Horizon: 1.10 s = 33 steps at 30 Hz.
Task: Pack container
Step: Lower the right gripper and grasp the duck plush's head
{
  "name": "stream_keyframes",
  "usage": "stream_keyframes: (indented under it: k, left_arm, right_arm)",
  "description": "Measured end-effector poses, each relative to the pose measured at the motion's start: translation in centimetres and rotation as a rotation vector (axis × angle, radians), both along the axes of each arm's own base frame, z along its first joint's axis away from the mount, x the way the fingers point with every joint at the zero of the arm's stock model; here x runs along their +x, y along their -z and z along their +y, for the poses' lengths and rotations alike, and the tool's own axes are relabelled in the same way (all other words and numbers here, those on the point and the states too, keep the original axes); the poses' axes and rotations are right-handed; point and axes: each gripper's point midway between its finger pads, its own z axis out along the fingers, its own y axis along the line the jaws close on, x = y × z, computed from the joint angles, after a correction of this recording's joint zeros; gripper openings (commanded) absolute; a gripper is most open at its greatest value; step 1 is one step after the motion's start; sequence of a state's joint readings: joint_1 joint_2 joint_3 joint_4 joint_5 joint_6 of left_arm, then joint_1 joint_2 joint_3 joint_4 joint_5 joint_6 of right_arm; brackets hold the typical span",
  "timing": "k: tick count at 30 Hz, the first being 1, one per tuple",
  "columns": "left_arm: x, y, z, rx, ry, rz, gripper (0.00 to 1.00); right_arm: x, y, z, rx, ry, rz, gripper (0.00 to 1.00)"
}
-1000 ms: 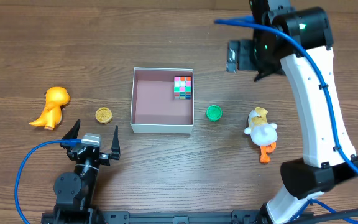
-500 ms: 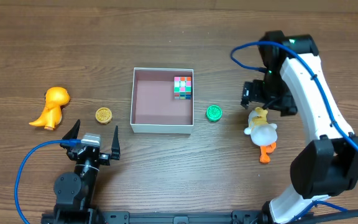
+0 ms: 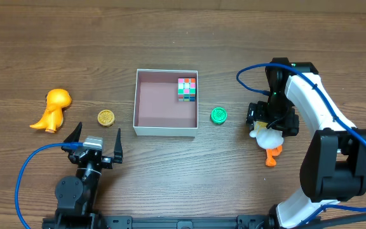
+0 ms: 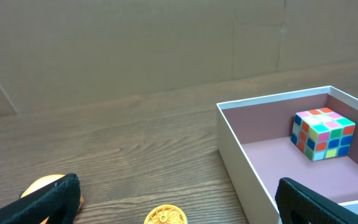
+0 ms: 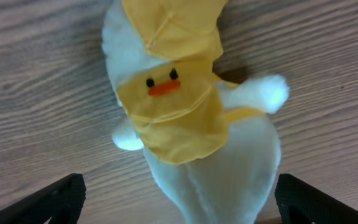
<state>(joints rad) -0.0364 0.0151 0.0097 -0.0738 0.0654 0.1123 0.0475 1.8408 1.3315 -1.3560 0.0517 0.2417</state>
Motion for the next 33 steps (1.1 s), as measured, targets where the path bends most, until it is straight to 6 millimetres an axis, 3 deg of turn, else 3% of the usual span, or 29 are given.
stream_keyframes:
  k: [9, 23, 27, 32, 33]
  left_arm:
    - [0.0, 0.0, 0.0, 0.0, 0.0, 0.0, 1.0]
    - [0.0, 0.0, 0.0, 0.0, 0.0, 0.0, 1.0]
    - [0.0, 0.0, 0.0, 0.0, 0.0, 0.0, 1.0]
    - [0.0, 0.0, 0.0, 0.0, 0.0, 0.0, 1.0]
    - [0.0, 0.0, 0.0, 0.0, 0.0, 0.0, 1.0]
  right_arm:
    - [-1.2, 0.1, 0.0, 0.003, -0.006, 0.046, 1.0]
    - [0.6, 2.1, 0.0, 0.009, -0.032, -0.047, 0.99]
    - [0.7, 2.1, 0.0, 0.009, -0.034, -0.052, 0.66]
    - [0.8, 2.1, 0.0, 0.01, -0.035, -0.056, 0.58]
    - [0.8, 2.1, 0.0, 0.01, -0.035, -0.056, 0.51]
